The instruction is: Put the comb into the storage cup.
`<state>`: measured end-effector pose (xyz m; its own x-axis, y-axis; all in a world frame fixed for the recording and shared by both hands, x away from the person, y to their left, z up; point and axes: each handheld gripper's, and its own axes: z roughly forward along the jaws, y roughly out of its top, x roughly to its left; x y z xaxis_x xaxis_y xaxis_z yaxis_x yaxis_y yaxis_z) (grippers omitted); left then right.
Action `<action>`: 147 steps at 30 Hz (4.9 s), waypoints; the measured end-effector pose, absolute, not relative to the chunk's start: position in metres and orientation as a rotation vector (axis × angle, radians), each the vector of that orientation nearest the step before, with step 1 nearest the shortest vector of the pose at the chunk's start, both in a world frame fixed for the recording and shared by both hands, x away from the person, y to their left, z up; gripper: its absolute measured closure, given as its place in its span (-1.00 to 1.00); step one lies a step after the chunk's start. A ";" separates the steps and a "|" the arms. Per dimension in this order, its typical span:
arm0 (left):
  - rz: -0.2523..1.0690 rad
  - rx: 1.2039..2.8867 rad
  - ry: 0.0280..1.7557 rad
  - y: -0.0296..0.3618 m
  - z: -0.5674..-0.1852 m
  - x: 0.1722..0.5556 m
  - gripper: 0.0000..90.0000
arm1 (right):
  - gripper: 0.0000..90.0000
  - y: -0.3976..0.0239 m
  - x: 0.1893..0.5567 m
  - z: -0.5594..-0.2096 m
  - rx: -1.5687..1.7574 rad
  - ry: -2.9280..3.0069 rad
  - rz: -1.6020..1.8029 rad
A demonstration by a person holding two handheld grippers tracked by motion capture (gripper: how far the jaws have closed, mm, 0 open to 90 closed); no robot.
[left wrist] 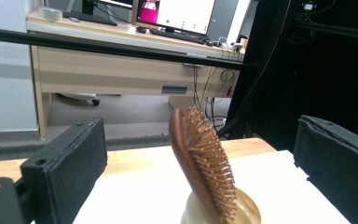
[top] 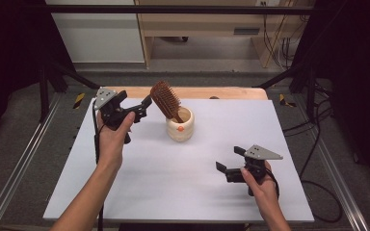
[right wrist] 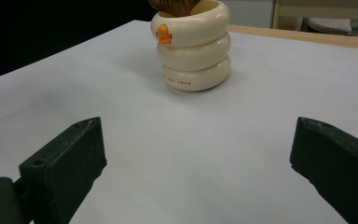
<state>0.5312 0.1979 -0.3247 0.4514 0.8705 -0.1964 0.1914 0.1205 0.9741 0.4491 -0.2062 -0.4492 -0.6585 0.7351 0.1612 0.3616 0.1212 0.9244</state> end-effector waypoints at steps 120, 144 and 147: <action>0.762 1.498 1.008 0.331 -0.407 0.402 -0.95 | -0.92 -0.247 0.424 -0.442 1.057 1.925 1.466; 0.638 1.582 0.970 0.293 -0.438 0.407 -0.95 | -0.92 -0.250 0.423 -0.456 1.060 1.922 1.471; 0.623 1.587 0.968 0.288 -0.440 0.407 -0.95 | -0.92 -0.249 0.423 -0.457 1.047 1.924 1.474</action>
<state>0.4074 0.2883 -0.4400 0.5244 0.8454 -0.1016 0.2574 -0.0437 0.9653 0.4232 -0.2489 -0.4570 -0.5816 0.8108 0.0651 0.2739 0.1198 0.9543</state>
